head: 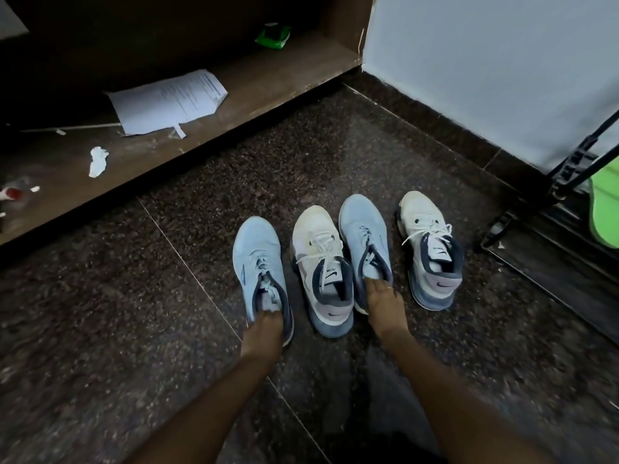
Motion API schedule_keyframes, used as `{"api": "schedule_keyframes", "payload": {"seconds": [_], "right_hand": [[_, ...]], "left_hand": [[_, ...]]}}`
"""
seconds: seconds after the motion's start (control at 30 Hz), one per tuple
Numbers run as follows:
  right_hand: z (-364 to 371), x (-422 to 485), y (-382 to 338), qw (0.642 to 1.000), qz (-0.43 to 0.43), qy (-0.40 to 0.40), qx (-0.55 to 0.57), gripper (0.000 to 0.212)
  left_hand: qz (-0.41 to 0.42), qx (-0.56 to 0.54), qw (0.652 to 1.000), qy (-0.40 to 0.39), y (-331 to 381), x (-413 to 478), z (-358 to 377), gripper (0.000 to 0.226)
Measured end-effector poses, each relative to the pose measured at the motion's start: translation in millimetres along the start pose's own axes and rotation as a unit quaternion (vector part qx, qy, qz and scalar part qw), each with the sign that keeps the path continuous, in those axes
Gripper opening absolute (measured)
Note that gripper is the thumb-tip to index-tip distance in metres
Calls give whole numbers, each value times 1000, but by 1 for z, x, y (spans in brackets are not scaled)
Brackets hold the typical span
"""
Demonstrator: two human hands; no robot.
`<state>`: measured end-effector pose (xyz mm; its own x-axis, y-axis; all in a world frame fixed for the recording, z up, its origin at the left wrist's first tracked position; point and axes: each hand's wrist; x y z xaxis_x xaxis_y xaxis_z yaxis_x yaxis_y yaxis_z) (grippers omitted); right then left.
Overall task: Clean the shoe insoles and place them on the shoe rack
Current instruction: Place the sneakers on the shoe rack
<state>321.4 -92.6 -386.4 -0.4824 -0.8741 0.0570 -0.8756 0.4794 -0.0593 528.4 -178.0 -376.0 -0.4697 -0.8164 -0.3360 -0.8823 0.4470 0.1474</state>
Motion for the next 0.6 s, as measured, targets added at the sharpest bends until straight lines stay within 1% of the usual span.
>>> {"api": "schedule_keyframes", "payload": {"seconds": [0.07, 0.13, 0.23, 0.37, 0.47, 0.6], "right_hand": [[1, 2, 0, 1000, 7, 3, -12, 52], [1, 3, -1, 1000, 6, -10, -9, 46], [1, 6, 2, 1000, -10, -9, 1, 44], [-13, 7, 8, 999, 24, -18, 30, 41], [-22, 7, 15, 997, 51, -17, 58, 35], [-38, 8, 15, 997, 51, -10, 60, 28]], "left_hand": [[-5, 12, 1000, 1, 3, 1, -1, 35], [-4, 17, 1000, 7, 5, 1, -1, 36], [-18, 7, 1000, 14, 9, 1, -3, 35], [-41, -8, 999, 22, 14, -5, -6, 32], [-38, 10, 998, 44, 19, -6, -15, 28], [-15, 40, 996, 81, 25, -2, -45, 26]]}}
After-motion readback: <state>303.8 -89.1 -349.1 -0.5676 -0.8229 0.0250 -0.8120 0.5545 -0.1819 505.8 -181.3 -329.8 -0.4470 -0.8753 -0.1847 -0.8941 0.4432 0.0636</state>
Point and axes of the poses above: each hand's wrist, its own x-axis towards the middle knuckle, its own z-axis out of the palm, y = z × x, and after that the axes turned 13 degrees about y, right-handed
